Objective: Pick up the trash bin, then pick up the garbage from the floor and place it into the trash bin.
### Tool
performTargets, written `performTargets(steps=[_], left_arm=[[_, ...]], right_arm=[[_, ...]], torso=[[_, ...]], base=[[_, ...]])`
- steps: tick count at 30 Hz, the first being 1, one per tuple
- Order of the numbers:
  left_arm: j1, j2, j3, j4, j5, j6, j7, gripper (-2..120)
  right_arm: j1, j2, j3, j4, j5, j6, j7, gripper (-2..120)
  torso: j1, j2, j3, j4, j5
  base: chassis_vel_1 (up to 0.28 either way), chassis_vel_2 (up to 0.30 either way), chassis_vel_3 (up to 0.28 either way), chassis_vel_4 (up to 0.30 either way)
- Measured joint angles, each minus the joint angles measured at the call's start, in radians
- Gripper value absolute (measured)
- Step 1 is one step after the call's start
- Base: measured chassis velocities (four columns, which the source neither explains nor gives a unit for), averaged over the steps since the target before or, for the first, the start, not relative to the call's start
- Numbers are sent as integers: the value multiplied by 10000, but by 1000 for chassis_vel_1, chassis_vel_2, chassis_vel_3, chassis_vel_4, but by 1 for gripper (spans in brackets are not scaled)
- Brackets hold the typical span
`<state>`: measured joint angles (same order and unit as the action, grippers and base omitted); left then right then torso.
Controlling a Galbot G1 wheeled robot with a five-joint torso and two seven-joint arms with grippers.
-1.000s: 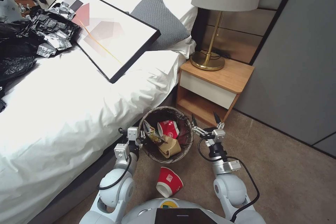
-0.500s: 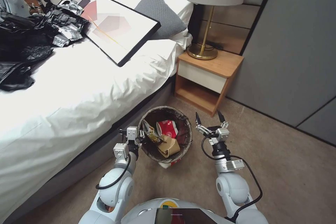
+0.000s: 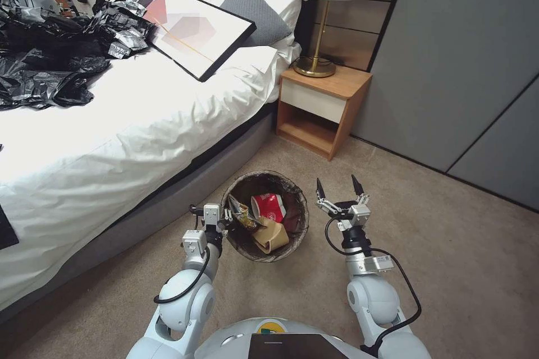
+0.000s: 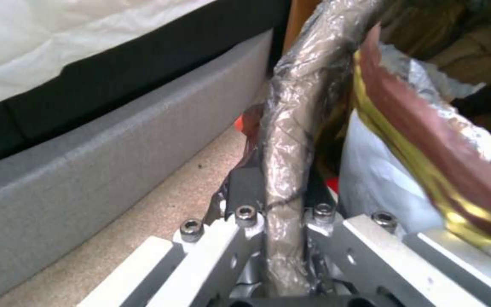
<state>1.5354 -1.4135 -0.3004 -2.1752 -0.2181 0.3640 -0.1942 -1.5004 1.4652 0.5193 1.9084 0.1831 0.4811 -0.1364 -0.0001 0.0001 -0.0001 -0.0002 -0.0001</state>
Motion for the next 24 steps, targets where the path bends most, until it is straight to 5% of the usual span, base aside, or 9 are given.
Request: performTargets(steps=[24], left_arm=[[-12,6,46,-48,-209,-84,-62,0]], right_arm=[[-3,16,56,98,-130,54,-64,100]], torso=[[2,-1,1,1,1]], base=[[-16,14,20,-14]])
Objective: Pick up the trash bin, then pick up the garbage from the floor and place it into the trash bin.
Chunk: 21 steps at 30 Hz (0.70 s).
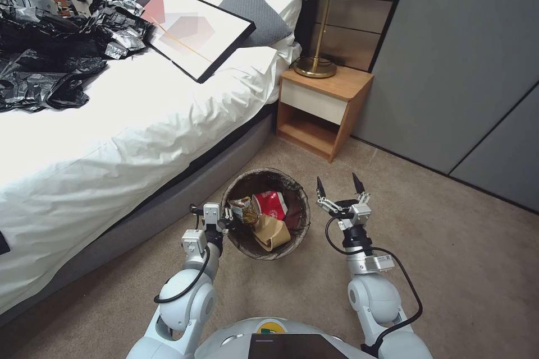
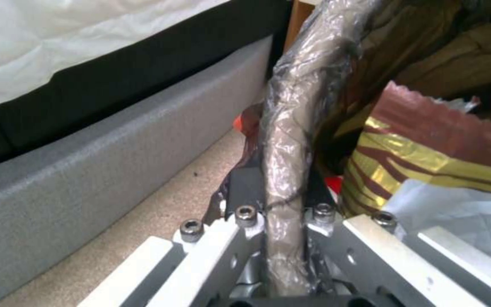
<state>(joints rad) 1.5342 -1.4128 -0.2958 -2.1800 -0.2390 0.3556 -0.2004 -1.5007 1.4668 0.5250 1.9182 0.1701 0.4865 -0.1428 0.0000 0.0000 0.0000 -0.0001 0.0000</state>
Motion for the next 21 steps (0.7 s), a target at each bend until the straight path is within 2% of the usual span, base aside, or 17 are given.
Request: performTargets(steps=[7,21], left_arm=[[5,-1,11,-37,0,0,12,0],[19,0,-25,-76,8,0,18,0]], right_arm=[[4,-13,35,24,-2,3,6,100],[22,11,29,41,-19,30,8,100]], torso=[[0,0,0,0,0],[0,0,0,2,0]], base=[[11,23,9,14],[73,73,73,71]])
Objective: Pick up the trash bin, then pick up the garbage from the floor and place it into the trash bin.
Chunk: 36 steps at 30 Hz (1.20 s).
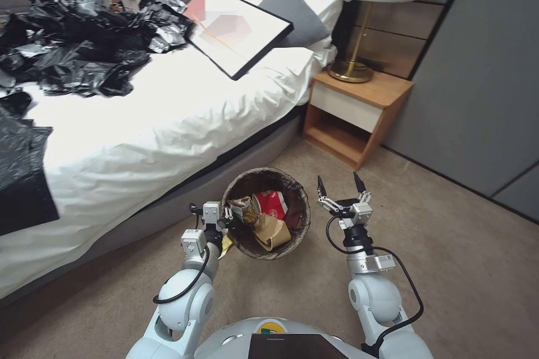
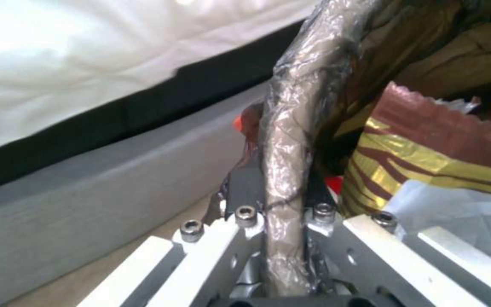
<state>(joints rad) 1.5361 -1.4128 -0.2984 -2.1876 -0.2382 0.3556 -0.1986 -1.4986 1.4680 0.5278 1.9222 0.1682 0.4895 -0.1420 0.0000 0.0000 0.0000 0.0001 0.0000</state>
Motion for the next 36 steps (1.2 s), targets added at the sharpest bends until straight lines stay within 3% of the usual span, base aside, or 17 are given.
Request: performTargets(steps=[14,21,36], left_arm=[[-1,-6,-30,31,21,-56,4,0],[-12,-7,3,31,11,-59,-1,0],[-25,-2,-44,12,-34,-60,-21,0]], right_arm=[[23,27,4,-7,-3,2,0,100],[27,28,23,-7,-2,2,9,100],[141,-25,98,-33,-302,-3,246,100]], torso=[[0,0,0,4,0],[0,0,0,-5,0],[0,0,0,-1,0]], base=[[104,117,111,104],[0,0,0,0],[0,0,0,0]])
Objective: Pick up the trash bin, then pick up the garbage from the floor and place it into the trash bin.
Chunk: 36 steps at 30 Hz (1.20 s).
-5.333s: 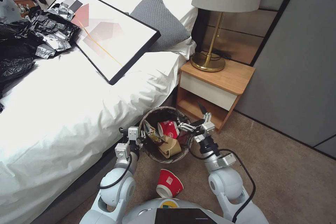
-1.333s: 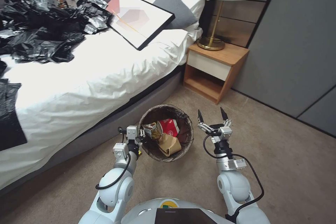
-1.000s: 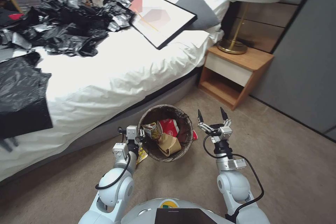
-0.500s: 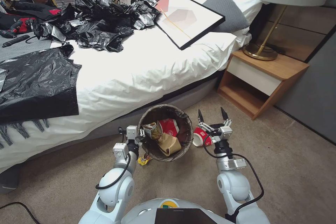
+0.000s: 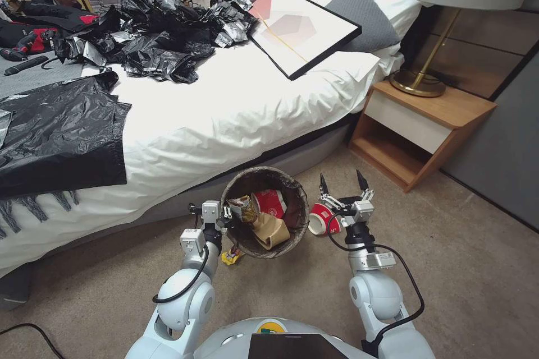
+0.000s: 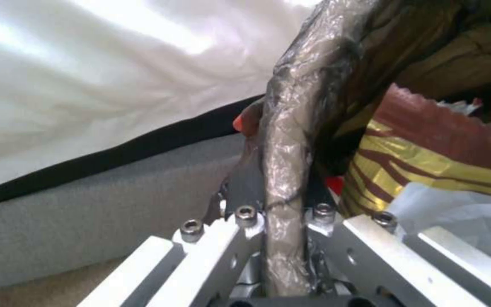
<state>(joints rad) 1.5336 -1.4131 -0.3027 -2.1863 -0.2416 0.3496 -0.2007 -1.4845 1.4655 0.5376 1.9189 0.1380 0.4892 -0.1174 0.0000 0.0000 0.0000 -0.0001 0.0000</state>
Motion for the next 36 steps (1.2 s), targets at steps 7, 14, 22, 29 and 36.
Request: performTargets(steps=[7,14,22,29,36], left_arm=[[-8,24,-133,-99,-33,0,-6,0],[7,70,-249,-139,-60,21,-30,0],[16,34,-272,-97,-46,45,-42,0],[18,40,-332,-85,-40,52,-50,0],[19,35,-330,-62,-36,52,-50,0]], right_arm=[[659,-388,113,-438,-54,-1058,642,100],[1726,-822,-47,-1875,-92,-2233,1238,100],[3021,-972,-392,-3868,-6,-2868,1089,100],[3764,-1131,-580,-4997,15,-3905,464,100],[3939,-1145,-609,-5538,-145,-4453,-20,100]], torso=[[0,0,0,1,1],[0,0,1,1,1],[0,0,1,3,1],[0,0,0,1,0],[0,0,0,0,-1]], base=[[0,0,0,0],[0,0,0,0],[0,0,0,0],[0,0,0,0],[0,0,0,0]])
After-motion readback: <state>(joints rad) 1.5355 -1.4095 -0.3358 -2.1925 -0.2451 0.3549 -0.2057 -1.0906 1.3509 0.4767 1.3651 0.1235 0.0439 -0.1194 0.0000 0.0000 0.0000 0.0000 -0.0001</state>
